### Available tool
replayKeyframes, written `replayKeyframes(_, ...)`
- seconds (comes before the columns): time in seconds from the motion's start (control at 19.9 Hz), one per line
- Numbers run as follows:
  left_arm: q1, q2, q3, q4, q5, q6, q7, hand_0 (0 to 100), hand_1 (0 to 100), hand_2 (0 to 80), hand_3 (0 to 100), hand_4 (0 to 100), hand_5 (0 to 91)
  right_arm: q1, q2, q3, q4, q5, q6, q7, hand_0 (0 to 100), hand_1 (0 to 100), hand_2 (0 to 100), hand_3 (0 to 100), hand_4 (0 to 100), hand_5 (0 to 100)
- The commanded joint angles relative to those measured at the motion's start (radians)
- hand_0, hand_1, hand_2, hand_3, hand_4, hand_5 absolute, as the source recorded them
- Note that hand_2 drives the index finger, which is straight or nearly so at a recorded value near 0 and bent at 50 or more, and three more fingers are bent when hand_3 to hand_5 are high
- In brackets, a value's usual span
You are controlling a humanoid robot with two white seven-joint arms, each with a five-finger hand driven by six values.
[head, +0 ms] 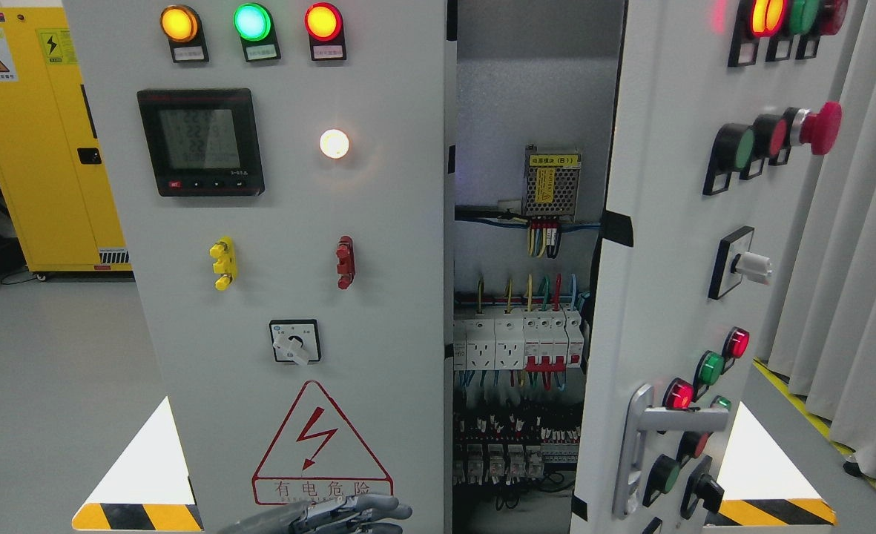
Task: Open door with both hands
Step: 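Reach the left hand into the gap behind the open button door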
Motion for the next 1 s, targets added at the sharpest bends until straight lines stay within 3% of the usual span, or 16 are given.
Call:
replayKeyframes(0.0,-0.209,-0.045,-0.028,-0.013,0.087,0.064,0.000,12,56,0.0,0,0,0.0,0.000,-0.003,-0.026,0.002,-0.022,0.000,0.001,0,50,4,0,0,0)
replayKeyframes(0.15,-0.288,-0.065,-0.029,0.033,0.150,0.118,0.000,12,56,0.0,0,0,0.0,0.000,-0.003,-0.026,0.002,-0.022,0.000,0.000,0,50,4,0,0,0)
replayKeyframes(0.3,-0.382,-0.134,-0.064,0.102,0.152,0.181,0.000,12,56,0.0,0,0,0.0,0.000,-0.001,-0.026,0.001,-0.022,0.000,0.000,0,50,4,0,0,0)
replayKeyframes(0.65,-0.578,-0.221,-0.150,0.317,0.155,0.188,0.002,12,56,0.0,0,0,0.0,0.000,0.000,-0.026,0.001,-0.022,0.000,0.000,0,50,4,0,0,0)
replayKeyframes(0.95,-0.651,-0.332,-0.202,0.424,0.149,0.187,0.003,12,56,0.0,0,0,0.0,0.000,-0.001,-0.026,0.001,-0.022,0.000,0.000,0,50,4,0,0,0)
